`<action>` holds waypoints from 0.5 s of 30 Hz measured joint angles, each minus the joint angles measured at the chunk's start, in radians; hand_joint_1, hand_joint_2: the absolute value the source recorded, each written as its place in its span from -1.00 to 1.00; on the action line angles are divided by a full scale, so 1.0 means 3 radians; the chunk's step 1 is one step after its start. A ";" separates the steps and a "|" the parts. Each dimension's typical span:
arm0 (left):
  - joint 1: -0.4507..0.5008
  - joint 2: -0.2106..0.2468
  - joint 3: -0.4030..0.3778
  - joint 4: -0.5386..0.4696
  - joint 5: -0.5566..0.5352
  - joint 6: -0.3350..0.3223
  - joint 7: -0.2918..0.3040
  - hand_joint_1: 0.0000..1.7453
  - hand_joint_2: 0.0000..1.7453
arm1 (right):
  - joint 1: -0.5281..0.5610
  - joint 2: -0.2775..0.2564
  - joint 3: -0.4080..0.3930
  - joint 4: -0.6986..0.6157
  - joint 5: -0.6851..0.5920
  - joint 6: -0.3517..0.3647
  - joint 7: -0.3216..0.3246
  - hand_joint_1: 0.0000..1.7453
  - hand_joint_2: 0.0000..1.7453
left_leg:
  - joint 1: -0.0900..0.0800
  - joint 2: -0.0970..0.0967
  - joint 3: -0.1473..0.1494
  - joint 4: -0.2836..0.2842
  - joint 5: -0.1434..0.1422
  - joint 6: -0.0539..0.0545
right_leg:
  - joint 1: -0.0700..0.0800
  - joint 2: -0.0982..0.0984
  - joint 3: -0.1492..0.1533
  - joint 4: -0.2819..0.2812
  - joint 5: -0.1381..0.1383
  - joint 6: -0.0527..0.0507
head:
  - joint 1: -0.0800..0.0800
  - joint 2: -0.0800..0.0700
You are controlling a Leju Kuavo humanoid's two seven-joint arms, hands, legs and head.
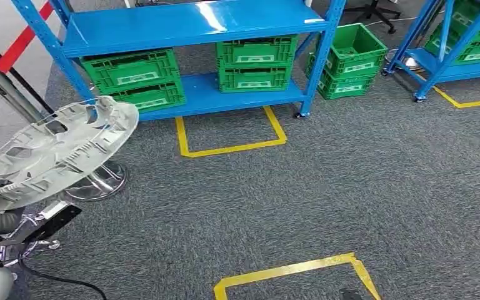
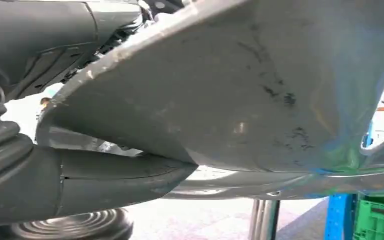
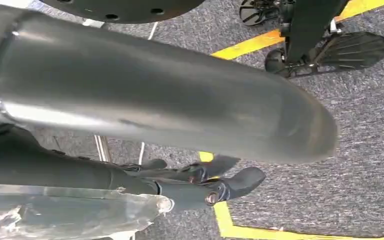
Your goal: Take the parts from the cabinet and place them on the table.
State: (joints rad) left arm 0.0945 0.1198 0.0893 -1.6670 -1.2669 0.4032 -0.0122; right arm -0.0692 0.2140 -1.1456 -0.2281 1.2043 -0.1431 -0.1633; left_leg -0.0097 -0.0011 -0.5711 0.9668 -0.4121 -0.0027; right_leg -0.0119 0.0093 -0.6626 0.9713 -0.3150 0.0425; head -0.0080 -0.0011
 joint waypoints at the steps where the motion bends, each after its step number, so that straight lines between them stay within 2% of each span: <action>1: 0.0000 -0.0003 0.0004 0.0000 0.0000 -0.0004 0.0001 1.00 1.00 | 0.0000 0.0000 0.0001 0.0000 0.0000 0.0000 0.0005 -1.00 -1.00 | 0.0000 0.0000 -0.0001 0.0000 0.0002 0.0001 | 0.0000 0.0000 -0.0001 0.0000 0.0001 -0.0001 | 0.0000 0.0000; 3: -0.0001 -0.0008 0.0011 0.0000 -0.0005 -0.0013 0.0003 1.00 1.00 | 0.0000 0.0000 0.0001 0.0000 0.0004 -0.0013 0.0020 -1.00 -1.00 | 0.0000 0.0000 -0.0003 0.0000 0.0005 -0.0001 | 0.0000 0.0000 -0.0002 0.0000 0.0005 -0.0004 | 0.0000 0.0000; 9: -0.0005 -0.0008 0.0028 0.0000 -0.0015 -0.0056 0.0022 1.00 1.00 | 0.0000 0.0018 0.0001 0.0000 0.0003 -0.0078 0.0065 -1.00 -1.00 | -0.0029 -0.0002 -0.0031 0.0022 0.0010 0.0056 | -0.0031 -0.0014 0.0003 -0.0014 0.0038 0.0048 | -0.0001 0.0000; 10: -0.0005 -0.0008 0.0034 0.0000 -0.0028 -0.0064 0.0027 1.00 1.00 | 0.0000 0.0020 0.0001 0.0000 0.0003 -0.0087 0.0069 -1.00 -1.00 | -0.0020 -0.0006 -0.0027 -0.0009 0.0036 0.0078 | -0.0029 -0.0019 0.0005 -0.0020 0.0043 0.0064 | -0.0004 0.0000; 11: -0.0008 -0.0009 0.0036 0.0000 -0.0032 -0.0074 0.0029 1.00 1.00 | 0.0001 0.0020 0.0001 0.0000 0.0004 -0.0093 0.0069 -1.00 -1.00 | 0.0004 -0.0008 -0.0008 -0.0034 0.0071 0.0088 | -0.0029 -0.0019 -0.0046 0.0025 0.0005 0.0072 | 0.0000 0.0000; 12: -0.0020 -0.0009 0.0036 0.0000 -0.0032 -0.0079 0.0032 1.00 1.00 | 0.0002 0.0020 0.0001 0.0000 0.0003 -0.0098 0.0070 -1.00 -1.00 | 0.0006 -0.0017 -0.0017 -0.0035 0.0080 0.0105 | -0.0022 -0.0015 -0.0086 0.0163 -0.0149 0.0070 | 0.0004 0.0000; 14: -0.0024 -0.0013 0.0037 0.0000 -0.0036 -0.0094 0.0052 1.00 1.00 | 0.0001 0.0020 0.0001 0.0000 0.0004 -0.0107 0.0078 -1.00 -1.00 | 0.0009 -0.0037 -0.0040 -0.0033 0.0099 0.0116 | -0.0023 -0.0013 -0.0281 0.0737 -0.0498 0.0067 | 0.0013 0.0000; 15: -0.0024 -0.0015 0.0037 0.0001 -0.0037 -0.0097 0.0058 1.00 1.00 | 0.0002 0.0020 0.0001 0.0000 0.0004 -0.0109 0.0079 -1.00 -1.00 | 0.0009 -0.0050 -0.0057 -0.0030 0.0109 0.0112 | -0.0022 -0.0013 -0.0370 0.1011 -0.0631 0.0072 | 0.0018 0.0000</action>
State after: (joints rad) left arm 0.0873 0.1152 0.1003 -1.6667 -1.2779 0.3742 0.0053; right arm -0.0687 0.2201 -1.1452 -0.2281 1.2055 -0.1759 -0.1396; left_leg -0.0069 -0.0161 -0.5882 0.9577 -0.3795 0.0308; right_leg -0.0186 0.0054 -0.7737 1.2747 -0.5043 0.0642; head -0.0027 -0.0011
